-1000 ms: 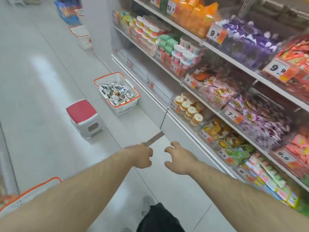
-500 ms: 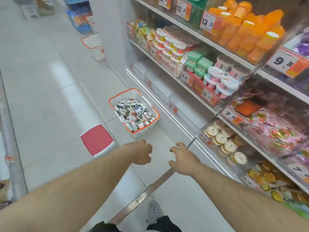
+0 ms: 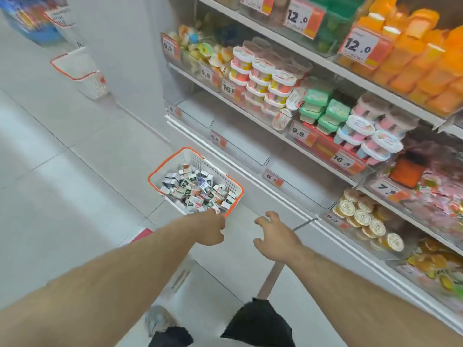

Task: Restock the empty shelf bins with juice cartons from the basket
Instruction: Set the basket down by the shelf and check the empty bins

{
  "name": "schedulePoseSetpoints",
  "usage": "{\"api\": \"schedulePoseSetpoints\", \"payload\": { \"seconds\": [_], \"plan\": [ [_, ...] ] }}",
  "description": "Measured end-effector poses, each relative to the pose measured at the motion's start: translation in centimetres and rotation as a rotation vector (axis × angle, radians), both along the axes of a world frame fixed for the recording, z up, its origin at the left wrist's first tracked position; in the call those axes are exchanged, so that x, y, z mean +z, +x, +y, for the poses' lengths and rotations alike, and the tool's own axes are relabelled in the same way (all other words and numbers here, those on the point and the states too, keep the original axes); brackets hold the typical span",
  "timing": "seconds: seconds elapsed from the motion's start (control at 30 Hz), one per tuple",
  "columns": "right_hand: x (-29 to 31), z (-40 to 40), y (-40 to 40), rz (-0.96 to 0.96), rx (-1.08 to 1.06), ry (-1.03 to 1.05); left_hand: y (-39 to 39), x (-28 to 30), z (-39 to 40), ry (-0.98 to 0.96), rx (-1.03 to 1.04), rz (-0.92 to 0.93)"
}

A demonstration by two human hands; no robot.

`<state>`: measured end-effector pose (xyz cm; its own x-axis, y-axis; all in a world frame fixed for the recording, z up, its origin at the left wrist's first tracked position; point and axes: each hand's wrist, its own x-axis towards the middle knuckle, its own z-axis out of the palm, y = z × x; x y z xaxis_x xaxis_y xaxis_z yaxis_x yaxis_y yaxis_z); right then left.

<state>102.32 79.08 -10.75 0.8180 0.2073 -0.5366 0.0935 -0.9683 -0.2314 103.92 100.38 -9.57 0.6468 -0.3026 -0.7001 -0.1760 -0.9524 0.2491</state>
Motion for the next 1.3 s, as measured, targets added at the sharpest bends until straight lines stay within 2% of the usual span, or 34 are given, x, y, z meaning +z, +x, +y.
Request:
{"api": "schedulePoseSetpoints", "payload": {
  "seconds": [0.3, 0.53, 0.77, 0.97, 1.13, 1.3],
  "plan": [
    [-2.1, 7.6, 7.8, -0.019, -0.154, 0.107, 10.1, -1.3, 5.4, 0.038, -0.191, 0.060],
    [-5.7, 8.9, 17.3, 0.044, -0.137, 0.177, 18.9, -3.0, 9.0, 0.159, -0.123, 0.105],
    [-8.0, 11.0, 22.7, 0.100, -0.174, 0.170, 25.2, -5.9, 11.7, 0.118, -0.029, 0.092],
    [-15.0, 16.3, 26.6, 0.190, -0.215, 0.155, 31.2, -15.2, 16.5, 0.019, -0.087, 0.061],
    [-25.9, 22.0, 29.8, 0.151, -0.328, 0.099, 36.8, -27.3, 20.8, 0.001, -0.240, 0.057],
    [-34.2, 25.5, 30.5, 0.226, -0.416, 0.097, 39.5, -35.6, 23.2, -0.071, -0.236, 0.094]
  ]
}}
